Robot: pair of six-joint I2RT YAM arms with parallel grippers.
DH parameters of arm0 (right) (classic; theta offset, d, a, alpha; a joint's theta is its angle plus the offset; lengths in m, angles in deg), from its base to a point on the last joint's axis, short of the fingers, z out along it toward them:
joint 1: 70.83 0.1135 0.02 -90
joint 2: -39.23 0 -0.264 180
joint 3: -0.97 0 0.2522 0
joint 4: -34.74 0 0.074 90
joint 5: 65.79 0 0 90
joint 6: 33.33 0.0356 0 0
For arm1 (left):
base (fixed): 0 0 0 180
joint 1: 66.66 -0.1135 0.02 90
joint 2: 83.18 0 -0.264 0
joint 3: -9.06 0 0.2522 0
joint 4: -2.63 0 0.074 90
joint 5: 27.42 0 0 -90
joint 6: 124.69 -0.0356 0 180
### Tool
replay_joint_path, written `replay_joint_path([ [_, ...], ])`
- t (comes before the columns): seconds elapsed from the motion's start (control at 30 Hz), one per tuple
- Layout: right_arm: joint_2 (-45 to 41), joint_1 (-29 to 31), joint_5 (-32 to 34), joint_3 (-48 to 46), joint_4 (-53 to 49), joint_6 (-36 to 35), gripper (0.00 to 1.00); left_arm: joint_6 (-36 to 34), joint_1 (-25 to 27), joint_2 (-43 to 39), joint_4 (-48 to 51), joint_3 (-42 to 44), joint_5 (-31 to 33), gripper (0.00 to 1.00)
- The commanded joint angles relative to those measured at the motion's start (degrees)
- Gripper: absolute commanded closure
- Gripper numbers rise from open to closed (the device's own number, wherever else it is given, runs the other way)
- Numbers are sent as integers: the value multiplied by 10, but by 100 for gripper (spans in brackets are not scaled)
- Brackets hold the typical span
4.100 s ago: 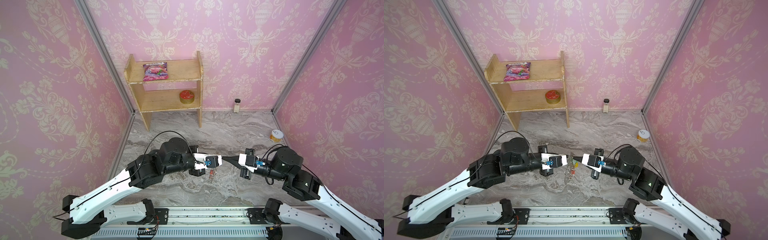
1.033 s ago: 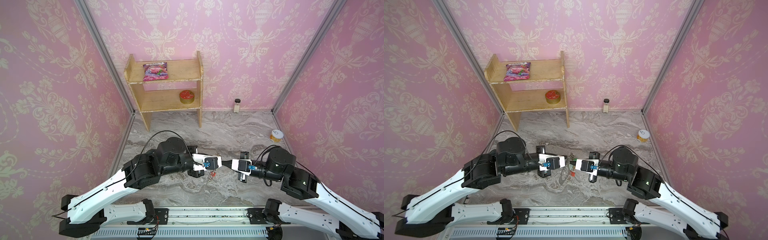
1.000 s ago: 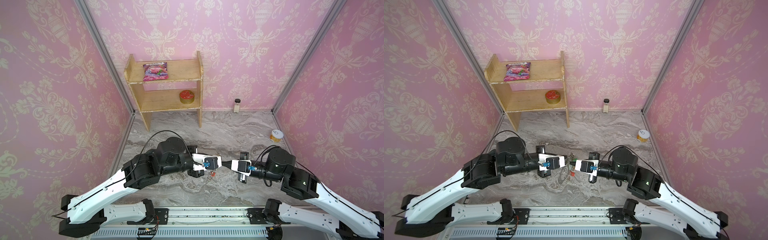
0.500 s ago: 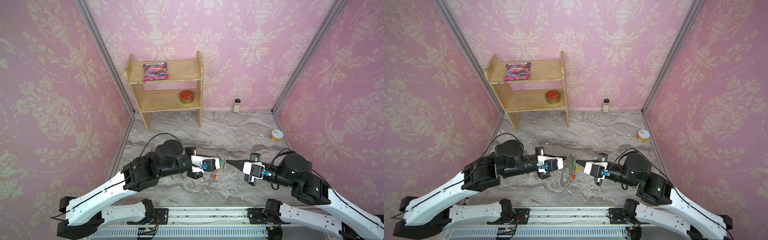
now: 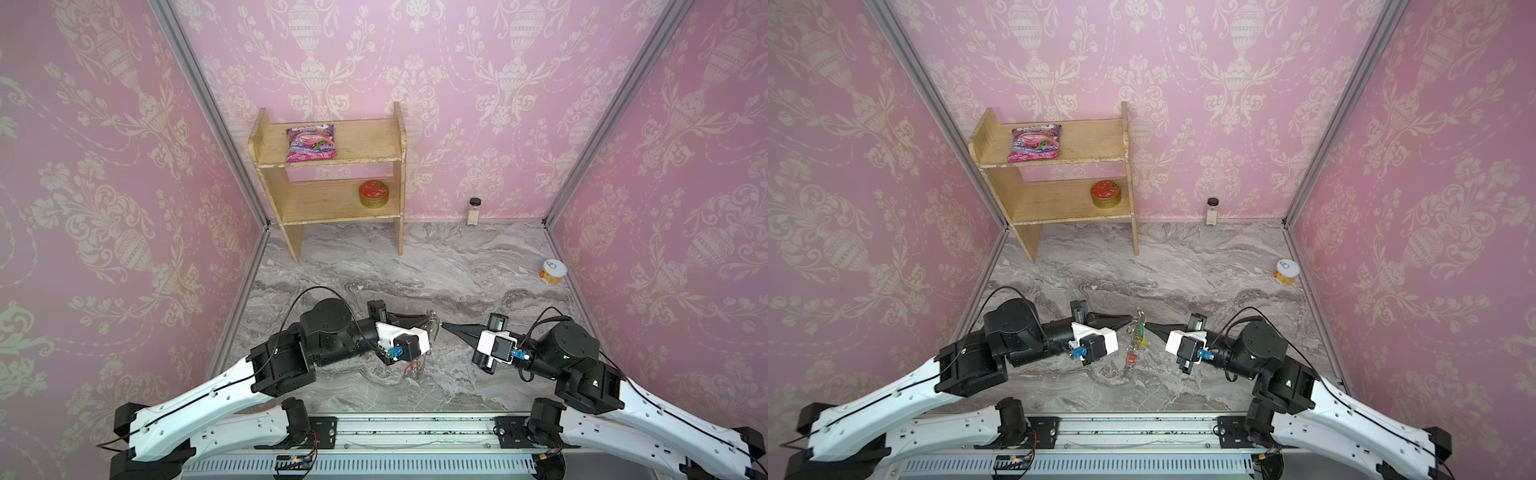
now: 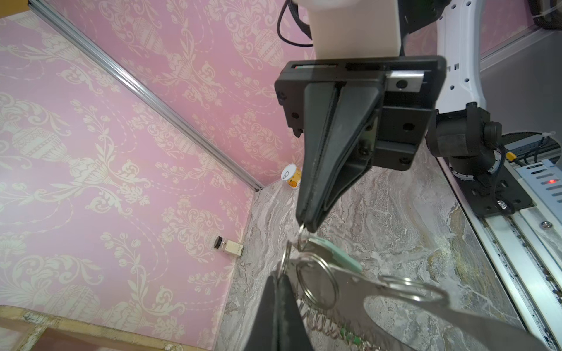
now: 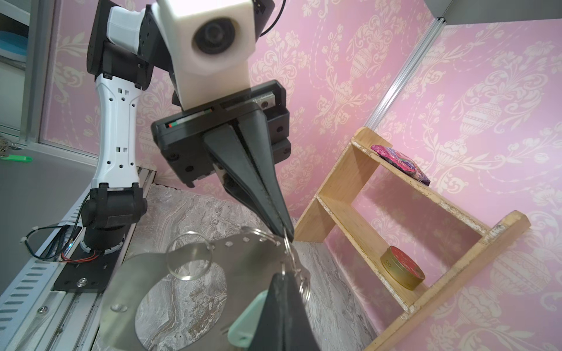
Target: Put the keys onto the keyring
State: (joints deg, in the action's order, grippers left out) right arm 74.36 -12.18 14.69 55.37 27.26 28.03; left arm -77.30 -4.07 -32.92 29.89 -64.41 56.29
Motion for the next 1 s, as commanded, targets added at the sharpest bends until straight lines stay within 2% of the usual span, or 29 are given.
replay_joint_path([
  [0.0,-21,3,11,-8,64,22,100,-4,-18,-17,-64,9,-17,100],
  [0.97,22,-1,32,-13,107,54,100,7,-30,-36,-101,35,-36,100],
])
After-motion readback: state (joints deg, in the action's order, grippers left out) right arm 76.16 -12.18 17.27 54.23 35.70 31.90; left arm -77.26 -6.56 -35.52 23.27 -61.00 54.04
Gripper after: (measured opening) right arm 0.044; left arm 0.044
